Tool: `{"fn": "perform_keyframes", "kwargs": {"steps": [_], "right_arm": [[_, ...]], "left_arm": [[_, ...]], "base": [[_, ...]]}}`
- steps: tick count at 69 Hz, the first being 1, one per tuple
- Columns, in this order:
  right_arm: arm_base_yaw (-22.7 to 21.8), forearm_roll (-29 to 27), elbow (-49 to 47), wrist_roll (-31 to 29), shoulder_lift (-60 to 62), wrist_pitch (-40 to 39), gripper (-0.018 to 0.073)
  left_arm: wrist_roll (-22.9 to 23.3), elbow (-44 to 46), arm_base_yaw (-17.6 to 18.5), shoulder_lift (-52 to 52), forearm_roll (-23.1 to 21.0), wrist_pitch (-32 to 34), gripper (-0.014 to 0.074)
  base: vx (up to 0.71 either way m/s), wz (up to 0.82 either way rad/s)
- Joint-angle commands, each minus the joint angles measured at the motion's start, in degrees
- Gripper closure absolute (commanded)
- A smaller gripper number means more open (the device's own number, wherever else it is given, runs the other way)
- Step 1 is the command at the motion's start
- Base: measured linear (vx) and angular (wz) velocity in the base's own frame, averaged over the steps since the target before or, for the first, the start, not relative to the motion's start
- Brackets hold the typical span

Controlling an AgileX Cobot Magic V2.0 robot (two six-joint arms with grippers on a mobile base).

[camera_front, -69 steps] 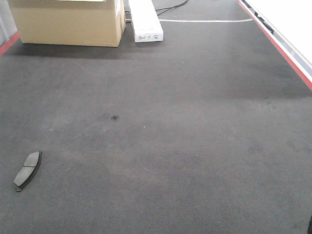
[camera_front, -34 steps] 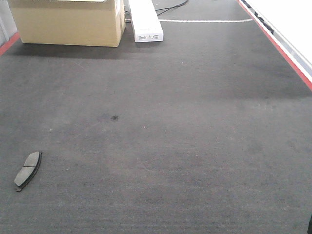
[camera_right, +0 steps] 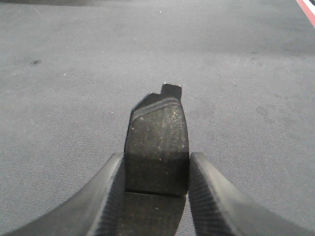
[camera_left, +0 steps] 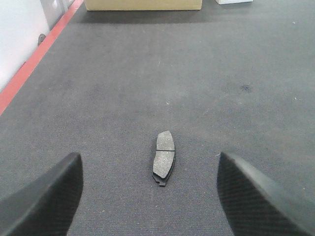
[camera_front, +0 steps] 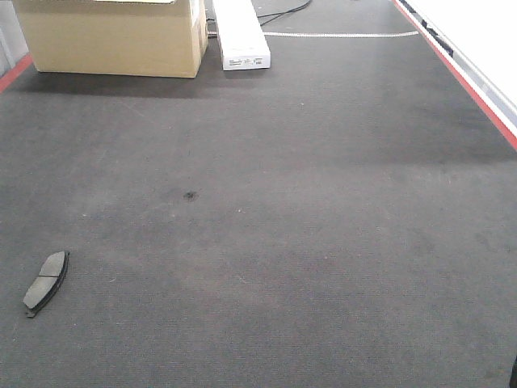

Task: Move and align brake pads A on conveyor
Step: 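Raise the open left gripper away from the placed pad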

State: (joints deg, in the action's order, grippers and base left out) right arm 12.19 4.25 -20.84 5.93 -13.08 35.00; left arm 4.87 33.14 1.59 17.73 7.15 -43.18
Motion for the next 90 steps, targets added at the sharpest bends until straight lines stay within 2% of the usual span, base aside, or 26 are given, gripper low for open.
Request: {"fn": "perform_keyframes", "kwargs": {"steps": [1, 90], "right_arm": [[-0.2, 0.6, -1.6, -0.3, -0.7, -5.5, 0.0566], [-0.2, 0.5, -1.6, -0.2, -0.7, -5.5, 0.0566]], "left_arm": [[0.0, 1.4, 0.1, 0.6, 0.3, 3.4, 0.0055], [0.0, 1.4, 0.1, 0.6, 0.3, 2.2, 0.0055]], "base": [[0.00, 0.00], [0.00, 0.00]]}}
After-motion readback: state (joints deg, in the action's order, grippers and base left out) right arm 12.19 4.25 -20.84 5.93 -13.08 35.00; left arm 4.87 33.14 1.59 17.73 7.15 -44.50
